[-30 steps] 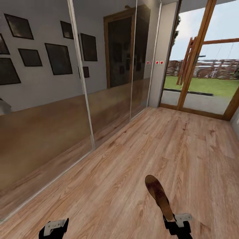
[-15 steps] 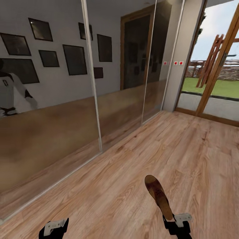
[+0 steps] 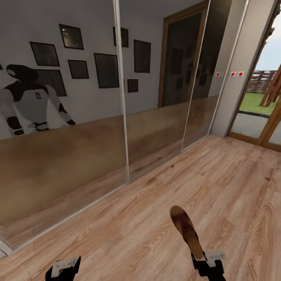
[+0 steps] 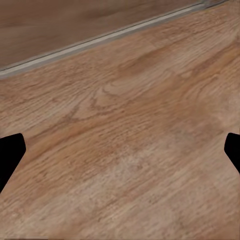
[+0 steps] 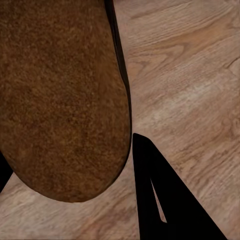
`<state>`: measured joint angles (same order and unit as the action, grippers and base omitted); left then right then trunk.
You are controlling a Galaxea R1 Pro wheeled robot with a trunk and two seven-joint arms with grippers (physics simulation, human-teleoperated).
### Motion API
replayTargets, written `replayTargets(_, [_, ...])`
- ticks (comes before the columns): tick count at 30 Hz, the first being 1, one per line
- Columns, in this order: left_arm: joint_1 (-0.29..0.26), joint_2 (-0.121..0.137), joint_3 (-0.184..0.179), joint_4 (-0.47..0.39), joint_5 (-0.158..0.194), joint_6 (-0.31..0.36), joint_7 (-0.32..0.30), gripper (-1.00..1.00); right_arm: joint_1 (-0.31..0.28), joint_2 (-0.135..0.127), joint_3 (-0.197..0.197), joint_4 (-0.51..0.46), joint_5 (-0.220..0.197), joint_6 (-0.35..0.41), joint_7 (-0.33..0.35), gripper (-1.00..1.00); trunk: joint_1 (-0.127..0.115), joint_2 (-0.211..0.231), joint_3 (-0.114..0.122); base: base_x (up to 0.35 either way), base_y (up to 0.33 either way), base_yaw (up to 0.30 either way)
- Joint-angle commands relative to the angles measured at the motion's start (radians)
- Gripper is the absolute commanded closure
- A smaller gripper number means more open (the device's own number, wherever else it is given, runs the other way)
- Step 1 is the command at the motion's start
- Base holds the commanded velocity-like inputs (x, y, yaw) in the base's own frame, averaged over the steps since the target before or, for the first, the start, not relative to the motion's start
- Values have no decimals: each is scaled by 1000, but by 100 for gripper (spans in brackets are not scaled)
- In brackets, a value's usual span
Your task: Pick up the two gym shoes and the two sandals from the corridor floor and place them onto the hallstand (shoe rack) in the corridor, making sure they are on the rack and not on the floor. Arrange them so the two gym shoes are next to each other and the two sandals are next to each other.
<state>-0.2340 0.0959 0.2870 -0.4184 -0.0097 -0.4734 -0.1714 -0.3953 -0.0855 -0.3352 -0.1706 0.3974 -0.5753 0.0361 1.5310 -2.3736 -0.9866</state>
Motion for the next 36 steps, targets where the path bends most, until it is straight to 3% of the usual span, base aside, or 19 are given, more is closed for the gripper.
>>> replayTargets(1, [-1, -1, 8, 1, -1, -2, -10, -100, 0, 0, -8, 0, 3, -3, 5, 100, 0, 0, -1, 90, -63, 279])
replayTargets(20, [-1, -1, 9, 4, 0, -2, -10, -100, 0, 0, -8, 2, 3, -3, 5, 100, 0, 0, -1, 8, -6, 279])
replayTargets(36, [-2, -1, 10, 6, 1, -2, -9, -100, 0, 0, -8, 2, 3, -3, 4, 100, 0, 0, -1, 90, -254, 279])
